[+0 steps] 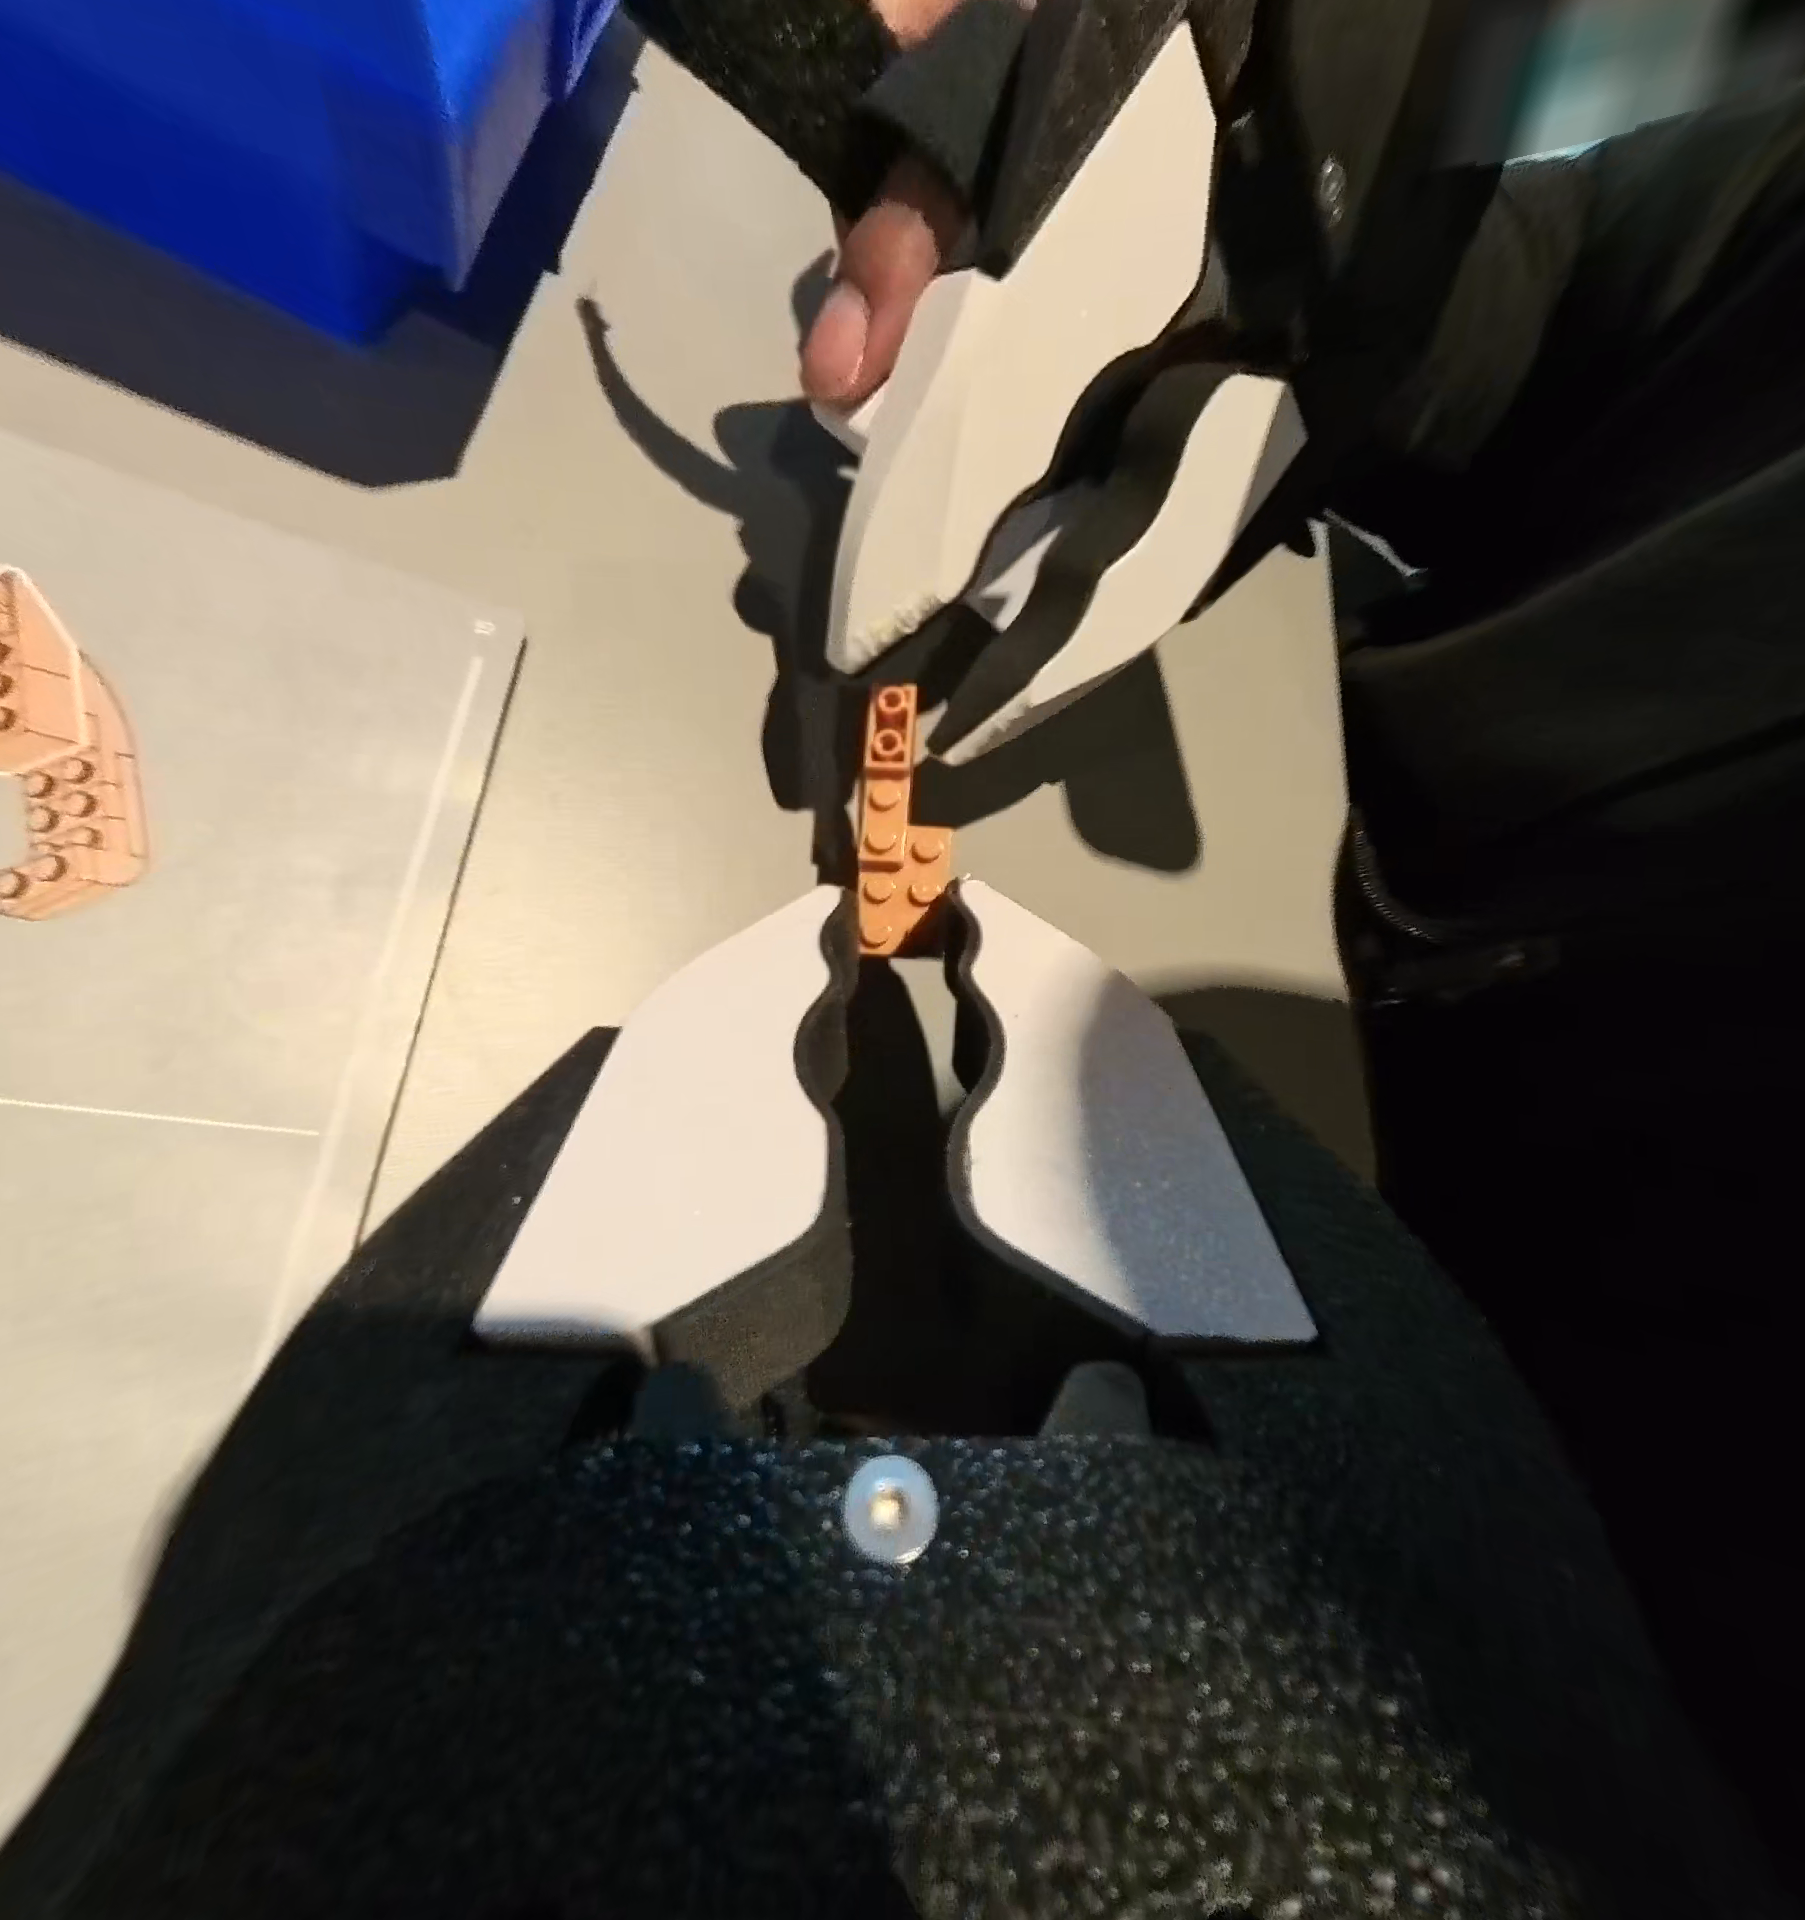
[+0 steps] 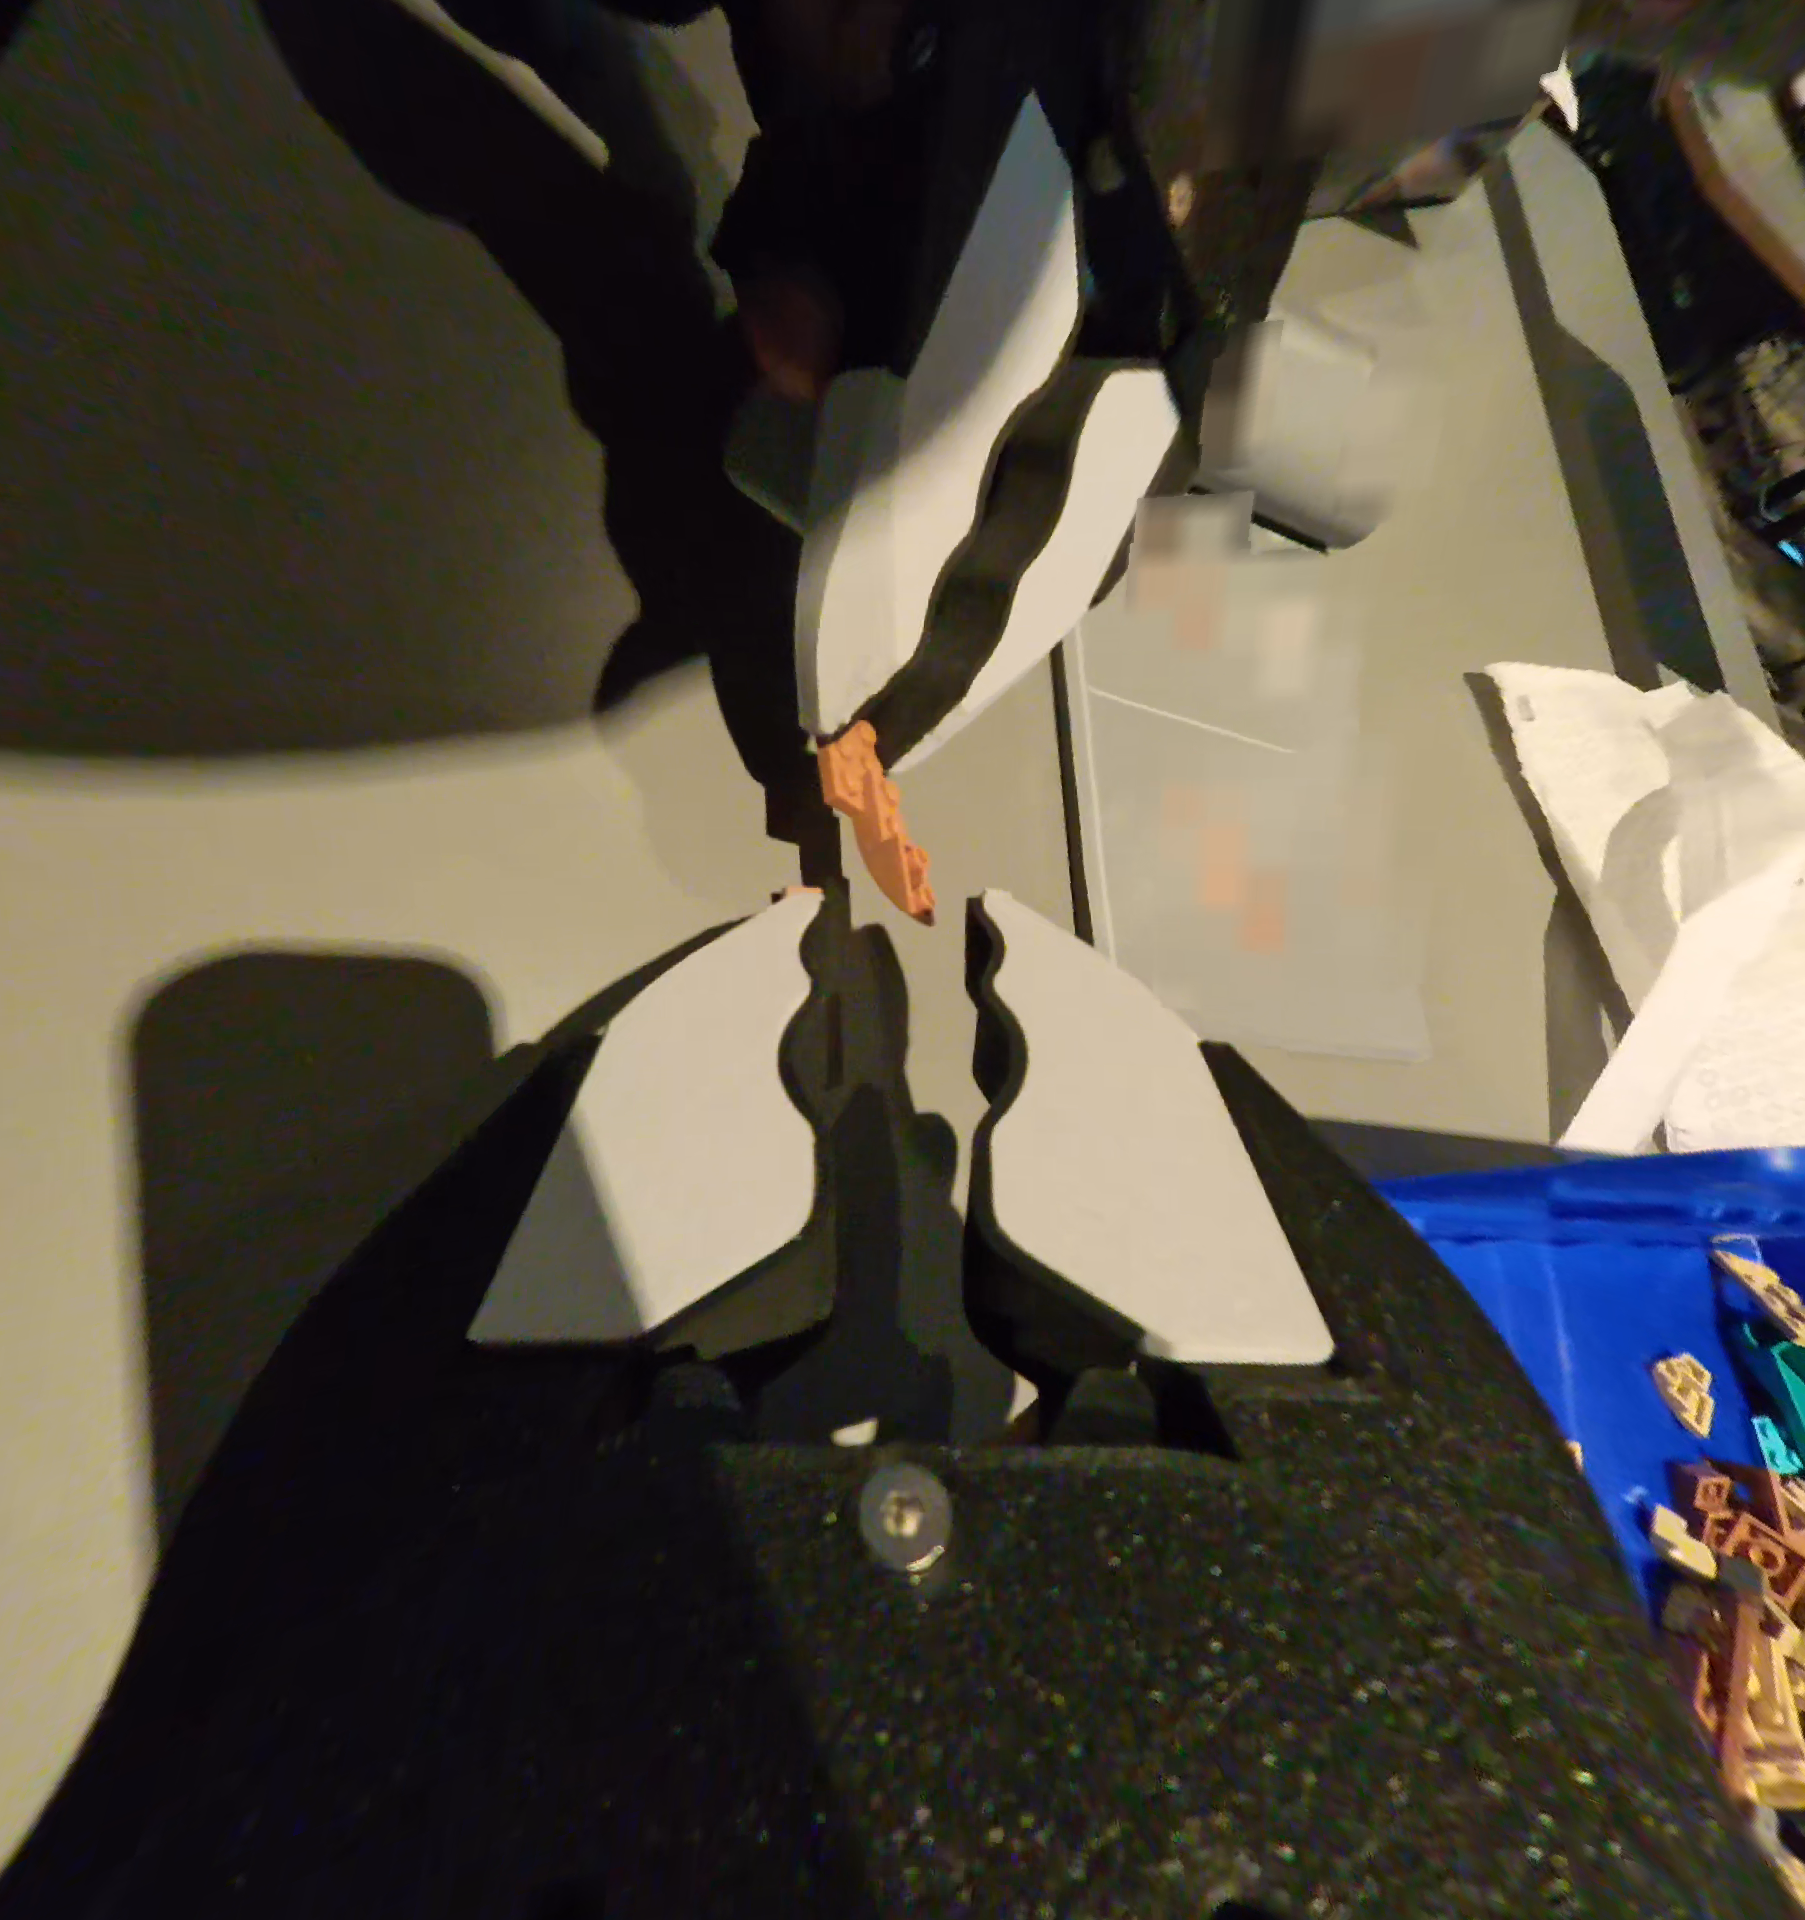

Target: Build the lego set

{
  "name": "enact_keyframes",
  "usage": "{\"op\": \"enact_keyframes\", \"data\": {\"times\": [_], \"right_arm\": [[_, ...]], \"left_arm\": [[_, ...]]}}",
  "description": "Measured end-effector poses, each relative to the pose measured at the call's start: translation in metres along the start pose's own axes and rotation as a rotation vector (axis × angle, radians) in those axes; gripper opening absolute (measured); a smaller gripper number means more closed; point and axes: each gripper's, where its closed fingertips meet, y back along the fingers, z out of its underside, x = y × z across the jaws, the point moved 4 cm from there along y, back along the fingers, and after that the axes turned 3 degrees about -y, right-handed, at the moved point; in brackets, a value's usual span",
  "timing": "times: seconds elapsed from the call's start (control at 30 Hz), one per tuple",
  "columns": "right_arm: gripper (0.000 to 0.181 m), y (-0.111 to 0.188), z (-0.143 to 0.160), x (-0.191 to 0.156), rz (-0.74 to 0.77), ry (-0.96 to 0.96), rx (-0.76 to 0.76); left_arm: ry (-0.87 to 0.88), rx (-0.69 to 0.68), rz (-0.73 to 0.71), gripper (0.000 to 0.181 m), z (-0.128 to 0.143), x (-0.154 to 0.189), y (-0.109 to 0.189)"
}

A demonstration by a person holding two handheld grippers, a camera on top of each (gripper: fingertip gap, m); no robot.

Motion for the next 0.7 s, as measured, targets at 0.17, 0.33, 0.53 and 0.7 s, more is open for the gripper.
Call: {"op": "enact_keyframes", "data": {"times": [0.17,0.33,0.53,0.7], "right_arm": [[0.02,0.0,-0.004,-0.005,0.008,0.067,0.025],[0.011,-0.002,-0.007,-0.01,0.021,0.138,0.033],[0.009,-0.001,-0.007,-0.01,0.012,0.127,0.041],[0.01,0.002,0.0,-0.001,-0.062,-0.079,0.054]], "left_arm": [[0.034,0.006,0.059,0.015,0.0,0.004,-0.001],[0.054,0.013,0.124,0.014,0.0,0.01,-0.002],[0.034,0.028,0.133,0.015,-0.002,0.011,-0.001],[-0.098,0.096,0.068,0.024,-0.012,0.011,0.006]]}}
